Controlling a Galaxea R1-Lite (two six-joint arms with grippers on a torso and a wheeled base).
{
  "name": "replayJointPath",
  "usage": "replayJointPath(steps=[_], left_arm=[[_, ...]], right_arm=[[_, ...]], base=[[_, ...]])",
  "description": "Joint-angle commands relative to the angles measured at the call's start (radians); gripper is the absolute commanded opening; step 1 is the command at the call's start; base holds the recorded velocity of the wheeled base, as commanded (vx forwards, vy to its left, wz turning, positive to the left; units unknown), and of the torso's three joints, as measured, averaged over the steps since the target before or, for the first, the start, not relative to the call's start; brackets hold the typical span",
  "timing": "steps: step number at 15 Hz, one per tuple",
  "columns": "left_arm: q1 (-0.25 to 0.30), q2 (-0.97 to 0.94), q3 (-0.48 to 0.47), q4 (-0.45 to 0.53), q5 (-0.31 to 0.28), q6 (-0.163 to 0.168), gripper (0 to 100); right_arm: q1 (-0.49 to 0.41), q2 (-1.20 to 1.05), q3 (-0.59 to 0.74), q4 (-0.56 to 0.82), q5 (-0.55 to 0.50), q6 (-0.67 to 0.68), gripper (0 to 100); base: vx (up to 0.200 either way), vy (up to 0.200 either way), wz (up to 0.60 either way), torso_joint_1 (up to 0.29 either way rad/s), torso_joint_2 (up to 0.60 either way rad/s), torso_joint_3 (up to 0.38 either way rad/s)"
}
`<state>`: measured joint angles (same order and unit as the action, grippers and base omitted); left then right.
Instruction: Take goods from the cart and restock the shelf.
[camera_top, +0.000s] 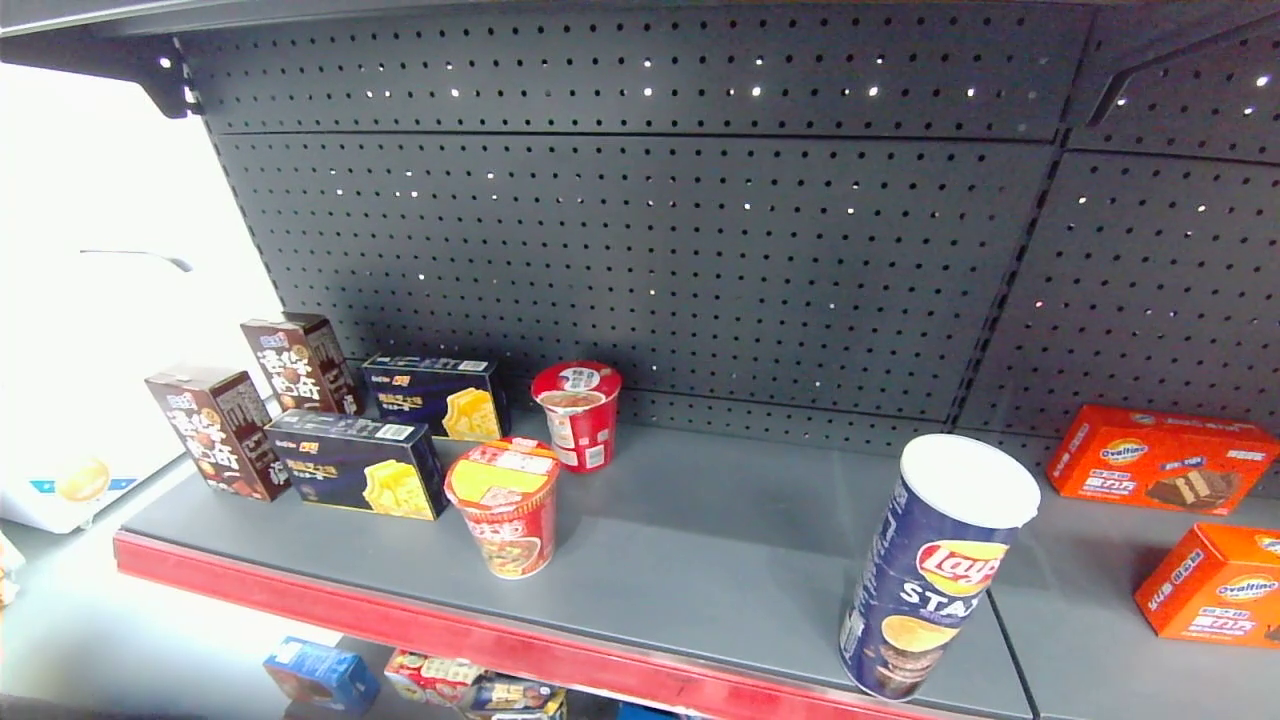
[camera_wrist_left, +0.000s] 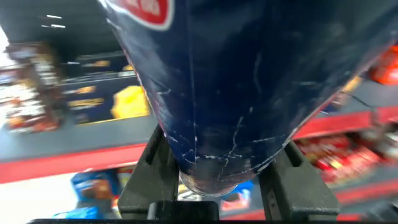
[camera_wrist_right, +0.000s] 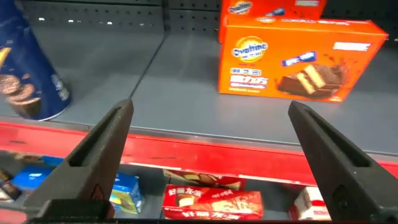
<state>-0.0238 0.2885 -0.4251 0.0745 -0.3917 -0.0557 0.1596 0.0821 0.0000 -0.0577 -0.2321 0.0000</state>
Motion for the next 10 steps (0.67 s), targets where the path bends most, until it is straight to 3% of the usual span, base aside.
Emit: replayJointPath(steps=[1,4,5,6,10], left_arm=[[-0.001,0.212,-0.009,-0.078,-0.078,0.001,0],[-0.005,0.416,-0.009,-0.272,-0.111,0.001,0],[-0.011,0.434,-0.011,-0.291,-0.110,0.002,0],[-0.051,0.524,-0.009,-0.403,-0.105,0.004,0],[-0.087,0.630,-0.032,-0.498,-0.107,0.002,0]], right_arm=[[0.001,0.005,0.000,-0.001,0.002,0.000,100],[0.000,0.007,0.000,-0.001,0.077,-0.009,100],[0.001,0.005,0.000,-0.001,0.085,-0.009,100],[0.001,0.007,0.000,-0.001,0.111,-0.017,100],[0.000,0.005,0.000,-0.002,0.172,-0.023,100]], base=[[0.000,0.000,0.00,0.000,0.00,0.000],[0.000,0.000,0.00,0.000,0.00,0.000],[0.000,0.000,0.00,0.000,0.00,0.000],[0.000,0.000,0.00,0.000,0.00,0.000],[0.000,0.000,-0.60,0.001,0.00,0.001]])
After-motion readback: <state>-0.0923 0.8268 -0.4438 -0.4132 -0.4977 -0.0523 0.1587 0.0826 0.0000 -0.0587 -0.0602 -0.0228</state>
